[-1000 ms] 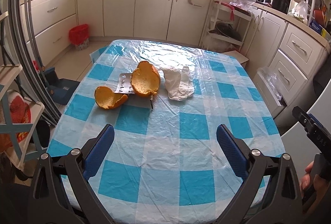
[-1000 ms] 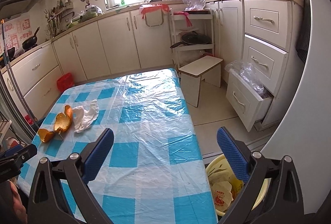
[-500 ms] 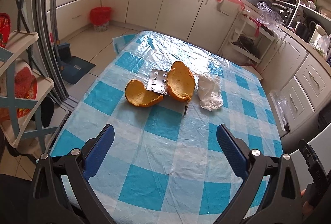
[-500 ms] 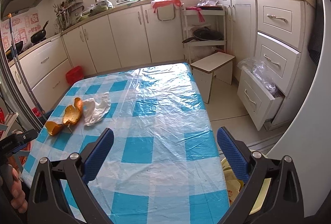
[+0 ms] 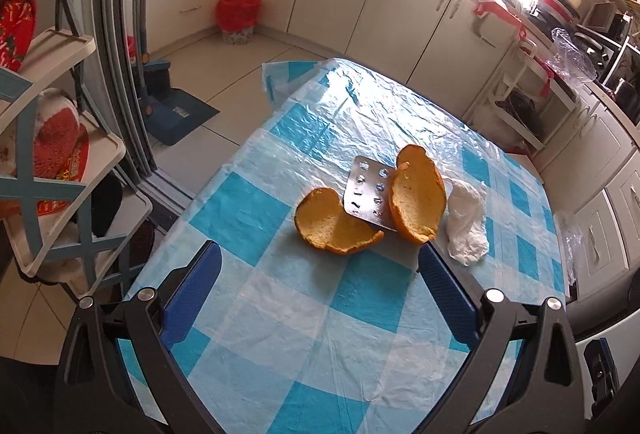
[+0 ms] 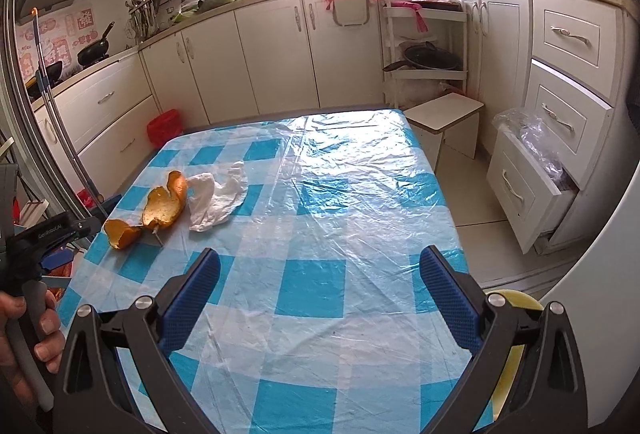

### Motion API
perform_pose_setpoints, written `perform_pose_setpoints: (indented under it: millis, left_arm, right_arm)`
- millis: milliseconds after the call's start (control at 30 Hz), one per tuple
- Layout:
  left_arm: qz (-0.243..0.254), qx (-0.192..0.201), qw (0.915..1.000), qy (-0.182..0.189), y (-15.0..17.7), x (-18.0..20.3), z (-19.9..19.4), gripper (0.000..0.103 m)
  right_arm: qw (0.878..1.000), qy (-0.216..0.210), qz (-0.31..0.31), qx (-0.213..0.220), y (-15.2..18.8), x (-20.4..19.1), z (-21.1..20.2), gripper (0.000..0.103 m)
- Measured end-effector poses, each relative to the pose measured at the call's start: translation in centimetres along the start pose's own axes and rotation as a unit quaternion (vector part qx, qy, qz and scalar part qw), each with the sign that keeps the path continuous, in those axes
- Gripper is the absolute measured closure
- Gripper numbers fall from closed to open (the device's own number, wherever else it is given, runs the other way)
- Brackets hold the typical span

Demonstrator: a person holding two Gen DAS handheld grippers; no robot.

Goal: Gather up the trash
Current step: 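Return both tools over the table toward the remaining peels and tissue, then grasp an orange peel with the left tool while the right tool grasps the white tissue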

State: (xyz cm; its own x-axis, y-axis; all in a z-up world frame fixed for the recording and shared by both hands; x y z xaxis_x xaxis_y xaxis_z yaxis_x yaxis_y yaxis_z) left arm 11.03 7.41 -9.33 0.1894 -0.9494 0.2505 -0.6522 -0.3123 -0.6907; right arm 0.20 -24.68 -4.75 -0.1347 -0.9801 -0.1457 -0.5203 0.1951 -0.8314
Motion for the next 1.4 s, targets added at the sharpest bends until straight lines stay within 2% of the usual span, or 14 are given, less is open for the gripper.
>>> perform_pose_setpoints:
  millis: [67,133,200,267,400,567,667,800,1000,1067,1167,1233,1300,1400]
  left_arm:
    - [0.006,0.006,1.0000,-0.004,-0.9,-0.4,0.5,0.008]
    - [0.030,-0.008,0.9995,0.004,-1.9,-0.3,1.6,0.009]
    - [0.077,-0.025,0.9966,0.010,-2.6,0.3,2.6,0.014]
    - [0.135,-0.041,0.9897,0.027,-3.2,0.9,3.3,0.017]
    - [0.244,-0.065,0.9643,0.080,-3.1,2.6,4.0,0.019]
    - [0.345,-0.086,0.9295,0.096,-1.9,3.8,5.3,0.026]
    - [0.352,-0.097,0.9221,0.128,-2.0,3.4,5.8,0.030]
    - [0.341,-0.105,0.9205,0.160,-2.5,2.7,6.5,0.036]
    - [0.341,-0.129,0.9096,0.199,-1.8,2.8,6.8,0.058]
    - [0.336,-0.137,0.9080,0.210,-1.6,2.7,6.6,0.070]
    - [0.329,-0.154,0.9048,0.221,-1.0,2.3,6.3,0.081]
    - [0.322,-0.165,0.9029,0.232,-0.7,2.2,5.9,0.083]
    - [0.320,-0.180,0.8973,0.246,0.0,2.3,5.3,0.084]
    - [0.335,-0.202,0.8813,0.265,1.6,2.6,4.1,0.084]
  right_arm:
    - [1.000,-0.002,-0.002,-0.003,0.1,-0.2,0.4,0.007]
    - [1.000,-0.005,-0.007,-0.007,0.2,-0.5,0.7,0.007]
    - [1.000,-0.004,-0.013,-0.008,0.2,-0.5,0.9,0.007]
    - [1.000,-0.001,-0.013,-0.011,0.2,-0.3,1.3,0.007]
    - [1.000,0.000,0.000,-0.020,0.4,0.2,2.2,0.007]
    - [1.000,0.000,-0.009,-0.029,0.6,-0.2,3.3,0.007]
    - [0.999,0.001,-0.017,-0.030,0.4,-0.4,3.8,0.007]
    - [0.999,-0.003,-0.017,-0.036,0.1,-0.7,4.9,0.007]
    - [0.998,-0.020,-0.019,-0.049,0.0,-2.3,6.4,0.007]
    - [0.998,-0.027,-0.019,-0.050,-0.2,-3.0,6.8,0.007]
    - [0.998,-0.037,-0.015,-0.052,-0.7,-3.8,7.5,0.007]
    - [0.998,-0.042,-0.013,-0.053,-1.0,-4.2,8.2,0.007]
    - [0.997,-0.045,-0.012,-0.057,-1.3,-4.7,9.1,0.007]
    - [0.996,-0.048,-0.017,-0.073,-1.4,-5.6,11.0,0.007]
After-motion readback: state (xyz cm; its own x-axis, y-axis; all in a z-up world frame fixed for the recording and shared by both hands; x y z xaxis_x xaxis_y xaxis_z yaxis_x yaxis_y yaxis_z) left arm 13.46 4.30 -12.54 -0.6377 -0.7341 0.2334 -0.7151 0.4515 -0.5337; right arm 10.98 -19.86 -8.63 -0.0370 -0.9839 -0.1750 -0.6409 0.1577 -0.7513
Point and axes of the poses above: each gripper's, at about its wrist camera, not at the fingertips, and z roughly the way its jaws point, x to its right, y to its underside, the point moved 6 cm from there along z, roughly the way its jaws point, and after that the axes turned 7 degrees about x, right-handed, at the moved point
